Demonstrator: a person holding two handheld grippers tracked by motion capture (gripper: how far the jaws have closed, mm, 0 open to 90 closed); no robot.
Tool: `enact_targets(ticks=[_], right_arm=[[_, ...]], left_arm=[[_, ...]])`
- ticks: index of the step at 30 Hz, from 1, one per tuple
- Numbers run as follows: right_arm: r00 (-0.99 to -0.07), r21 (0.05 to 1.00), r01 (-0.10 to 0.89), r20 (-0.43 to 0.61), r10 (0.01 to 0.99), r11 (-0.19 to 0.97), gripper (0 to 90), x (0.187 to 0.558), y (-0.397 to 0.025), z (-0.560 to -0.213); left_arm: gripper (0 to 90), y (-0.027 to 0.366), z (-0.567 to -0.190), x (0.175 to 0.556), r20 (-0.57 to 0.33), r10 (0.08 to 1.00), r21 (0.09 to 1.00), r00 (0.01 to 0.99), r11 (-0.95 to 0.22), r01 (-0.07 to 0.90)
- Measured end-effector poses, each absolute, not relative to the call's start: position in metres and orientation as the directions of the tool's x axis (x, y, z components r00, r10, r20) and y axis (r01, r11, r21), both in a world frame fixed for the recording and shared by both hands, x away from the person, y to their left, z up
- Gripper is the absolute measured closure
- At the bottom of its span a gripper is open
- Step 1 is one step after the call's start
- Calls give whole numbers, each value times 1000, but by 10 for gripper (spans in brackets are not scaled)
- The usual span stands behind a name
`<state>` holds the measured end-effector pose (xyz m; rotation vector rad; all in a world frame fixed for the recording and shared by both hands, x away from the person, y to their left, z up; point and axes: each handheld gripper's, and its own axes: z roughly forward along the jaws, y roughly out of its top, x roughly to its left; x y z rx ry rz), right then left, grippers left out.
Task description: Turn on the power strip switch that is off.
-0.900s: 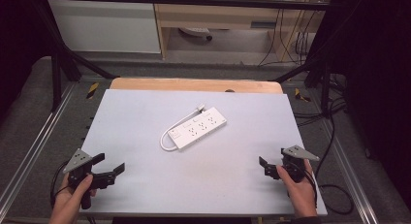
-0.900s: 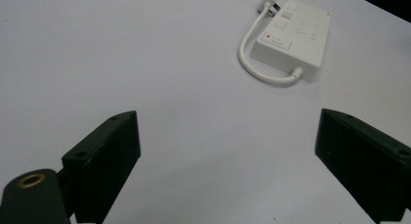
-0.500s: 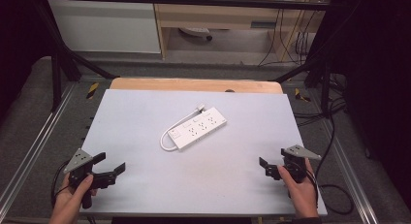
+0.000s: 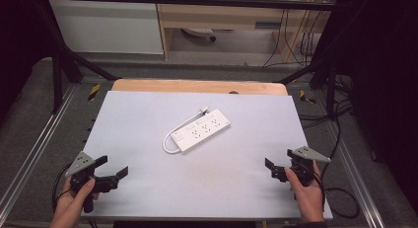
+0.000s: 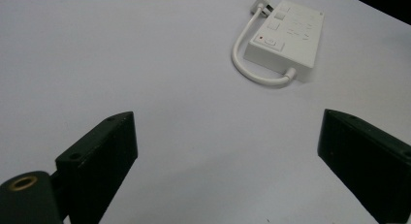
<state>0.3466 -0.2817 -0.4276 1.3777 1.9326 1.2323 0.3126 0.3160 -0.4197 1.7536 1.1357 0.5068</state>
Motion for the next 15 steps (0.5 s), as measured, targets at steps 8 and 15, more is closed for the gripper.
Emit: enact_targets(ticks=[8, 15], right_arm=[[-390, 878, 471, 123, 912, 83, 40, 347, -279, -424], [-427, 885, 453, 113, 897, 105, 34, 345, -271, -418]], left_arm=[[69, 315, -421, 313, -153, 865, 869, 477, -111, 481], [69, 315, -420, 313, -151, 867, 869, 475, -113, 482]])
